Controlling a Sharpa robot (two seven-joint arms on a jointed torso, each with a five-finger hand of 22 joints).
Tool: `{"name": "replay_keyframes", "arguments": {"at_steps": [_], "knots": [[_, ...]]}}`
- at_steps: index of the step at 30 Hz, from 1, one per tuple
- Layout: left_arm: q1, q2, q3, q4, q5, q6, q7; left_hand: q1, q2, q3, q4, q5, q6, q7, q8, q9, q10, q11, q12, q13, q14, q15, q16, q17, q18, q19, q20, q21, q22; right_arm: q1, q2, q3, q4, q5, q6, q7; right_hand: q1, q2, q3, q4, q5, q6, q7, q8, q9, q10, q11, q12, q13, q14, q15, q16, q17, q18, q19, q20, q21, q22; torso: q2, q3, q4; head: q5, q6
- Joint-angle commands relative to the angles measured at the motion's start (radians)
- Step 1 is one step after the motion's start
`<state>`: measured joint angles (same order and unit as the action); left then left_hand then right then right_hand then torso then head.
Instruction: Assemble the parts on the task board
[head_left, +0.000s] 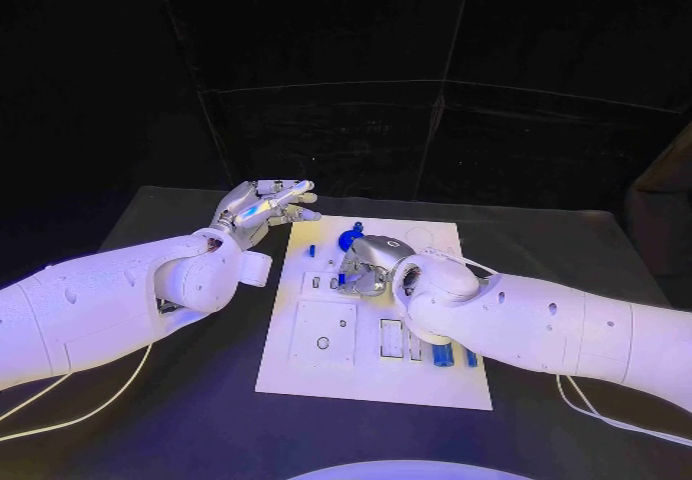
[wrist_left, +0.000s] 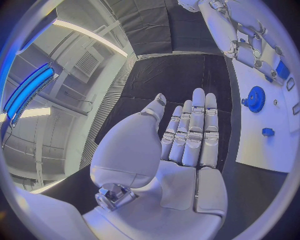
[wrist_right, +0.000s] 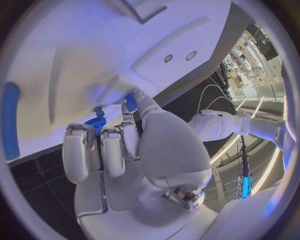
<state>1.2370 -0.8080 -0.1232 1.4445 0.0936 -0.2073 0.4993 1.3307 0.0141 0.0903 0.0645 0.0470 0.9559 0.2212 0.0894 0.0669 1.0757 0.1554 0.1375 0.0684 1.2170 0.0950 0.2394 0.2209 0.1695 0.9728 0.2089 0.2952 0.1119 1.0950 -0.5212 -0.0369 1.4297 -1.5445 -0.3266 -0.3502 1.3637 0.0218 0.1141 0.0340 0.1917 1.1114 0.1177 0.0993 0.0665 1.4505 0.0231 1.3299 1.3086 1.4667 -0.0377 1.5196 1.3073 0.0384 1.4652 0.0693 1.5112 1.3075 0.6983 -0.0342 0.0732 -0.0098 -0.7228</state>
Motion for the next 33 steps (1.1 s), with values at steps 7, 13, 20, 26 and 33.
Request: {"name": "replay_keyframes", "arguments": {"at_steps": [7, 13, 20, 26, 33], "knots": [[0.002, 0.001, 0.001, 0.0, 0.0, 0.015, 0.002, -0.001, 0.007, -0.001, -0.005, 0.004, 0.007, -0.001, -0.002, 0.0, 0.007, -0.001, -0.006, -0.001, 0.005, -0.003, -0.004, 0.001, 0.015, 0.008, -0.002, -0.004, -0.001, -0.003, -0.002, -0.002, -0.002, -0.021, 0.031, -0.029, -0.002, -0.009, 0.012, -0.002, -0.002, 0.003, -0.007, -0.009, 0.0, -0.009, 0.002, -0.009, 0.052, 0.08, -0.007, -0.006, 0.153, -0.005, 0.022, -0.004, -0.002, 0.111, 0.0, -0.0001, 0.0006, 0.002, -0.003], [0.002, 0.0, 0.001, 0.001, 0.0, 0.015, 0.002, -0.001, 0.007, -0.001, -0.005, 0.004, 0.007, -0.001, -0.002, 0.0, 0.007, -0.001, -0.006, -0.001, 0.005, -0.003, -0.004, 0.001, 0.015, 0.008, -0.002, -0.004, -0.001, -0.003, -0.002, -0.002, 0.0, -0.024, 0.032, -0.028, -0.01, -0.024, 0.016, -0.004, -0.001, -0.005, -0.002, -0.017, 0.0, -0.011, 0.006, -0.012, 0.051, 0.08, -0.003, -0.006, 0.152, -0.005, 0.021, -0.001, -0.004, 0.109, 0.001, 0.0003, -0.0003, 0.002, -0.003], [0.002, 0.0, 0.001, 0.0, 0.0, 0.016, 0.001, -0.001, 0.007, -0.001, -0.005, 0.004, 0.007, -0.001, -0.002, 0.0, 0.007, -0.001, -0.006, -0.001, 0.005, -0.003, -0.004, 0.001, 0.015, 0.008, -0.002, -0.004, -0.001, -0.004, 0.001, -0.002, -0.001, -0.025, 0.044, -0.029, -0.018, -0.036, 0.019, -0.003, 0.0, -0.015, 0.003, -0.025, -0.001, -0.014, 0.01, -0.017, 0.048, 0.079, 0.0, -0.008, 0.149, -0.004, 0.02, 0.002, -0.005, 0.107, 0.0, -0.0004, 0.0011, -0.001, -0.003], [0.002, 0.0, 0.001, 0.0, 0.0, 0.02, -0.001, -0.001, 0.008, -0.001, -0.006, 0.004, 0.006, -0.001, -0.003, 0.0, 0.007, -0.001, -0.007, -0.001, 0.005, -0.003, -0.005, 0.002, 0.015, 0.008, -0.002, -0.005, -0.002, -0.005, 0.002, -0.002, -0.003, -0.024, 0.048, -0.03, -0.032, -0.06, 0.019, -0.003, 0.003, -0.034, 0.01, -0.034, -0.002, -0.025, 0.017, -0.034, 0.036, 0.078, 0.005, -0.012, 0.143, -0.002, 0.016, 0.006, -0.009, 0.1, 0.0, 0.0, 0.0005, -0.003, -0.003], [0.002, 0.0, 0.001, 0.001, 0.0, 0.022, -0.003, 0.0, 0.01, 0.0, -0.008, 0.004, 0.006, 0.0, -0.003, 0.0, 0.006, -0.001, -0.008, -0.001, 0.005, -0.003, -0.005, 0.003, 0.015, 0.009, -0.002, -0.005, -0.002, -0.007, 0.003, -0.002, -0.003, -0.02, 0.043, -0.03, -0.042, -0.071, 0.021, -0.001, 0.006, -0.047, 0.014, -0.037, -0.002, -0.035, 0.021, -0.051, 0.023, 0.077, 0.009, -0.013, 0.143, -0.002, 0.015, 0.01, -0.01, 0.097, 0.001, 0.0006, 0.0003, -0.005, -0.001]]}}
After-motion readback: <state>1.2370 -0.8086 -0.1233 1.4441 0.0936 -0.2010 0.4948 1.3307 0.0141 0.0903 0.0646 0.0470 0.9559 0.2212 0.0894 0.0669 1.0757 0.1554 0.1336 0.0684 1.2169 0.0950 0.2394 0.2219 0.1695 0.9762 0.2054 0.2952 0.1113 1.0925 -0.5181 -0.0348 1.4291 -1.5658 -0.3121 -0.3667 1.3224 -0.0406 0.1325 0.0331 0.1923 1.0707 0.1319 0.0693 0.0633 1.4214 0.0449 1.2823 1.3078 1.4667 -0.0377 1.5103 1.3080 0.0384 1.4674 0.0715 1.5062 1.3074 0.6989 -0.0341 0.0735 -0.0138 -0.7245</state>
